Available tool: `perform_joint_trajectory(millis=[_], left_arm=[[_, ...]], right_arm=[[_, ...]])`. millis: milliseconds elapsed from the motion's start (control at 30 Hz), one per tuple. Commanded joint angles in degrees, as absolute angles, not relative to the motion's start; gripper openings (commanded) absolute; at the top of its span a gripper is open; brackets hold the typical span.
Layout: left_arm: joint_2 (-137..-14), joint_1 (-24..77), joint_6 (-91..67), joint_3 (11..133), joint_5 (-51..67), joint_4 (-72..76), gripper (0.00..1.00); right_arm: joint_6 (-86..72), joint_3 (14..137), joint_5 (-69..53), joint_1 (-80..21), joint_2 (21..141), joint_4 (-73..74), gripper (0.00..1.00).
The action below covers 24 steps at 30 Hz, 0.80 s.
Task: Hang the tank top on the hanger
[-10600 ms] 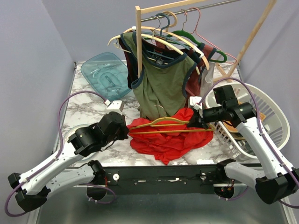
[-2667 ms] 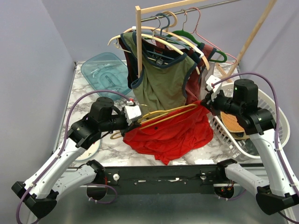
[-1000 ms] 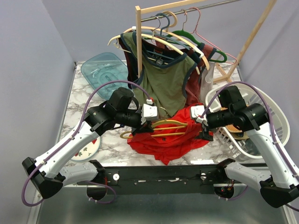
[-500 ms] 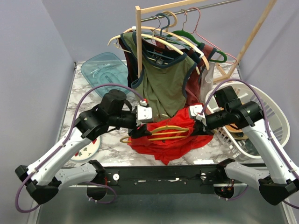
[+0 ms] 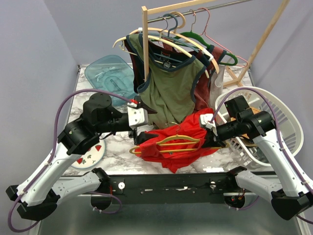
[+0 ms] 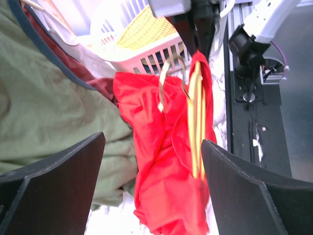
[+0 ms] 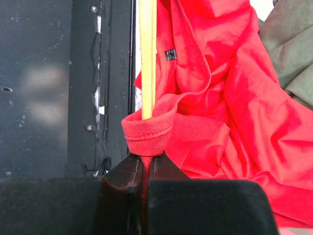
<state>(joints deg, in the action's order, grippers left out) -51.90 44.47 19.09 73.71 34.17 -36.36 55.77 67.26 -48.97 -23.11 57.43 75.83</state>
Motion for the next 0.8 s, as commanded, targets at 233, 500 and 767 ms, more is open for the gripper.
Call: perform_joint_trajectory(millis=[233, 500, 767], left_arm=[[-63.45, 44.12, 13.8, 81.38, 44.56, -33.39, 0.55], [-61.17, 44.12, 13.1, 79.54, 46.14, -34.01, 0.07], [-58.98, 44.12, 15.02, 78.4, 42.3, -34.98, 0.45]], right_arm=[[55.37, 67.59, -50.89, -22.85, 57.04, 75.5, 0.0], [52.65, 67.5, -48.34, -21.8, 56.51, 73.57, 0.0], [51.5, 67.76, -47.81, -20.39, 56.16, 73.04, 0.0]])
